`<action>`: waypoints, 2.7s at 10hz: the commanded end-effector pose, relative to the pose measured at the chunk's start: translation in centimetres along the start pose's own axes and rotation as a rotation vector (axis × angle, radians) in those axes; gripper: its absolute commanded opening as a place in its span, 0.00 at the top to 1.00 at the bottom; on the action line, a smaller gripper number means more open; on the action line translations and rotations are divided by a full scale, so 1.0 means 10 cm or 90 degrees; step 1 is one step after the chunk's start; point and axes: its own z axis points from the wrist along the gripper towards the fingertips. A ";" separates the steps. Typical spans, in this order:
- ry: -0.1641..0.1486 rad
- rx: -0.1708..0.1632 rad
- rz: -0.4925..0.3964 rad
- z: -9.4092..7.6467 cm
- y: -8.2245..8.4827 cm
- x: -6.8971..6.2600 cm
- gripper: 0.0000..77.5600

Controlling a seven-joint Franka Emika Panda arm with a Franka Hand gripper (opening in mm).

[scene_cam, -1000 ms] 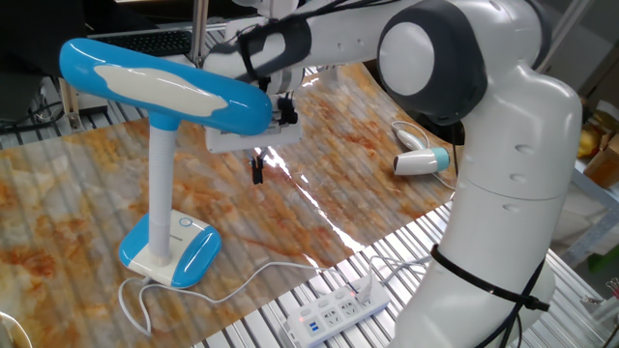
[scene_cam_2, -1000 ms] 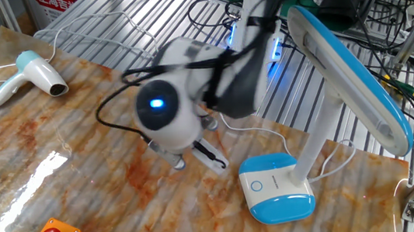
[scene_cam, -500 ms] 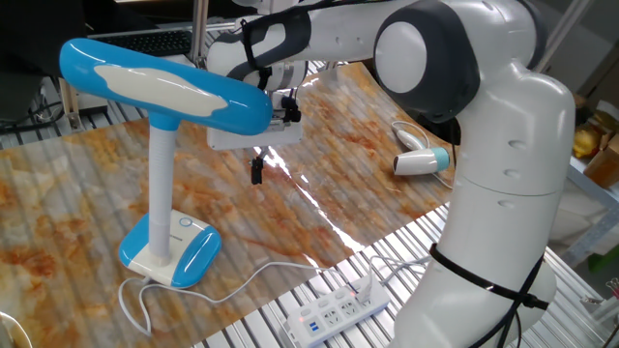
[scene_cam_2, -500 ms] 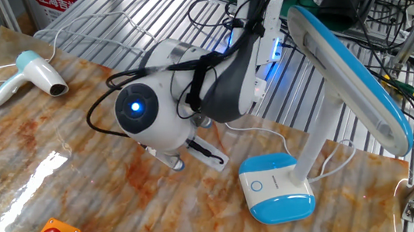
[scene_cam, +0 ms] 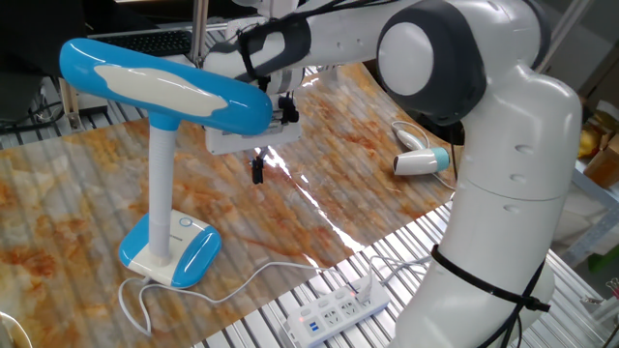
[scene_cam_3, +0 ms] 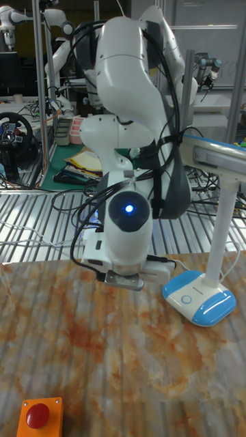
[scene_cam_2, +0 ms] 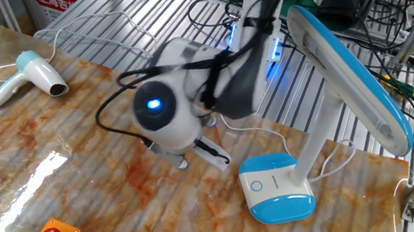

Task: Turn off the desk lamp by pressing the button

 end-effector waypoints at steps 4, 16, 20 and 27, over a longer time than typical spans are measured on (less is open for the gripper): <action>0.004 -0.033 0.032 -0.01 0.00 0.00 1.00; 0.012 -0.047 -0.005 -0.17 -0.12 0.12 1.00; -0.014 -0.030 -0.032 -0.26 -0.43 0.23 1.00; -0.038 -0.024 -0.046 -0.55 -0.65 0.34 1.00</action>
